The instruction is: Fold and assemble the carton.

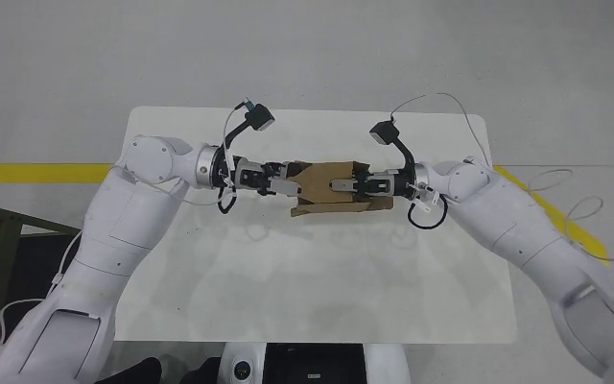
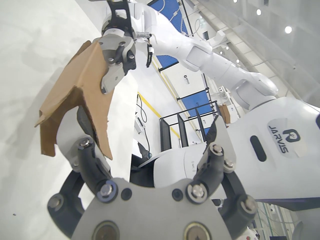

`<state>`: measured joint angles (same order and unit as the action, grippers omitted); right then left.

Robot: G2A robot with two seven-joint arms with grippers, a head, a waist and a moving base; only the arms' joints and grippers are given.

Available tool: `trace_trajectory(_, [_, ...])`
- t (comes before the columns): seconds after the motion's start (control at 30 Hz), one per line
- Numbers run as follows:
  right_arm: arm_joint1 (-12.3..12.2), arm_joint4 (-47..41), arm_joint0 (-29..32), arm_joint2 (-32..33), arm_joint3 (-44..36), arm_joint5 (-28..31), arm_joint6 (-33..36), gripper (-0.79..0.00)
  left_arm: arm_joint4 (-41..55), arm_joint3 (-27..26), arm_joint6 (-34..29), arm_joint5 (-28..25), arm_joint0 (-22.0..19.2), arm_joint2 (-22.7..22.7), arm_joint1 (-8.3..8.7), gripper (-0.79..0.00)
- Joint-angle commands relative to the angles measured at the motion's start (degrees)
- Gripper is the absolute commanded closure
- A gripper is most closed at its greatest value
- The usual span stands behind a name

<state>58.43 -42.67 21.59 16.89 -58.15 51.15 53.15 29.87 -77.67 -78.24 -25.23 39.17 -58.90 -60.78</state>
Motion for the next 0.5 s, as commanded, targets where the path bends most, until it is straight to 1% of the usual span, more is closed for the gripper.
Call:
trace_trajectory(0.0, [0.11,0.15,-0.06,0.01,0.38,0.23,-0.23,0.000,1.91,-0.11,-0.35,0.41,0.10,-0.15,-0.05,-0.785])
trace_trajectory(0.13, [0.42,0.30,-0.17,-0.04,0.63,0.57,-0.58,0.000,4.52,-0.47,-0.73,0.97,0.05,-0.26,-0.21,-0.785])
trace_trajectory(0.47, [1.07,0.96,-0.49,-0.04,0.37,1.13,-1.14,0.000,3.24,-0.75,0.36,1.00,-0.65,1.75,-0.93,-0.785])
